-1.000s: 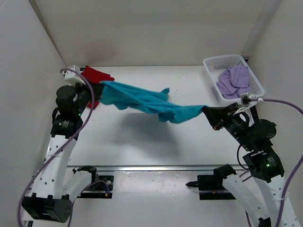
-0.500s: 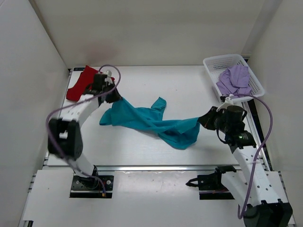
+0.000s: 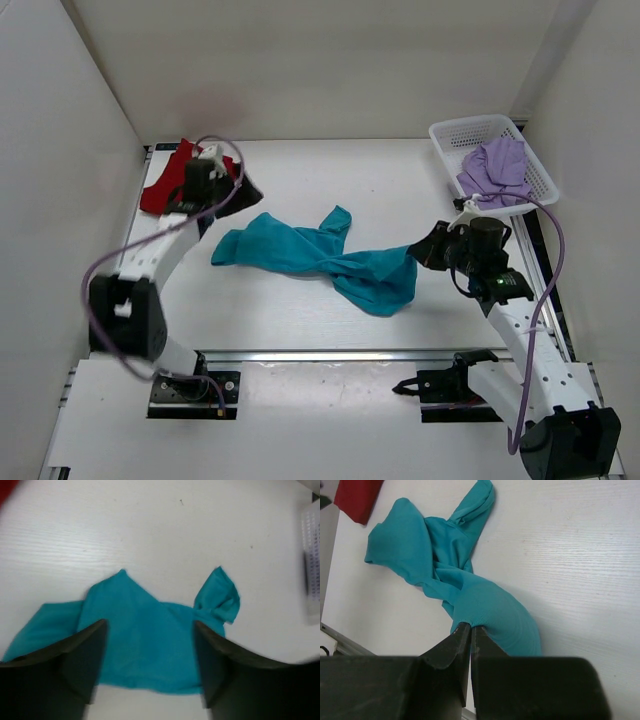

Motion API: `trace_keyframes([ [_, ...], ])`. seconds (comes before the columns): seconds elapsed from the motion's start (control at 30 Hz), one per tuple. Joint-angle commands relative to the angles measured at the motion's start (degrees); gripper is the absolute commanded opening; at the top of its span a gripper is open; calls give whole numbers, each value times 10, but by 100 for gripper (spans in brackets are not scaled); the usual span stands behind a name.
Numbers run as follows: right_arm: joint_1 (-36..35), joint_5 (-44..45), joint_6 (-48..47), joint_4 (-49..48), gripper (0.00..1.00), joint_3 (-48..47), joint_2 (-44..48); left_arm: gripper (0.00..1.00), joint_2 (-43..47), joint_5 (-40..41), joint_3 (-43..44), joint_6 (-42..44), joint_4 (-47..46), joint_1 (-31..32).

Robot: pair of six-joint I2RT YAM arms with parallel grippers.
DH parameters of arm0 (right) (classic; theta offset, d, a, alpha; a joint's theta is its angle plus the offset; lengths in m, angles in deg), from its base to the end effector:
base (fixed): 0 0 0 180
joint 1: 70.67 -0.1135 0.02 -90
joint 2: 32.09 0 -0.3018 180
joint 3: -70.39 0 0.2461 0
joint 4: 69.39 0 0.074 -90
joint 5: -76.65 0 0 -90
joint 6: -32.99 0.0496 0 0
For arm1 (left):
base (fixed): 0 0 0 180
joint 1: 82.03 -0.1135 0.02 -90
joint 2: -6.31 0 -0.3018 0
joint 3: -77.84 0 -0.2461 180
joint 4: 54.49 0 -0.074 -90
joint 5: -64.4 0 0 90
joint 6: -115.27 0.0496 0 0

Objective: Fold and stack the t-shirts

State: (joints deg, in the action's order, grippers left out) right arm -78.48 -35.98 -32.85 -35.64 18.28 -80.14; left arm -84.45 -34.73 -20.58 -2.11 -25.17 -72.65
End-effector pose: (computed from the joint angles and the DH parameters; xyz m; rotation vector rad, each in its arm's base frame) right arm 0.1636 0.0417 0.2961 0.0575 2.1320 0.7465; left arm 0.3571 -0.0670 0.2995 -0.2704 2.2693 -0.5204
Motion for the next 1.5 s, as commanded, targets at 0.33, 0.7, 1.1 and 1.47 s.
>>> trace_keyframes([
  [0.33, -59, 22, -8, -28, 0, -3, -18, 41, 301, 53, -464, -152, -198, -23],
  [0.7, -79, 18, -8, -34, 0, -7, -28, 45, 215, 60, -521, -245, -336, -56],
  [1.1, -92, 13, -11, -41, 0, 1, -36, 44, 132, 75, -506, -293, -407, -40],
  [1.47, -100, 7, -11, -45, 0, 0, -49, 23, 109, 73, -485, -296, -417, -38],
])
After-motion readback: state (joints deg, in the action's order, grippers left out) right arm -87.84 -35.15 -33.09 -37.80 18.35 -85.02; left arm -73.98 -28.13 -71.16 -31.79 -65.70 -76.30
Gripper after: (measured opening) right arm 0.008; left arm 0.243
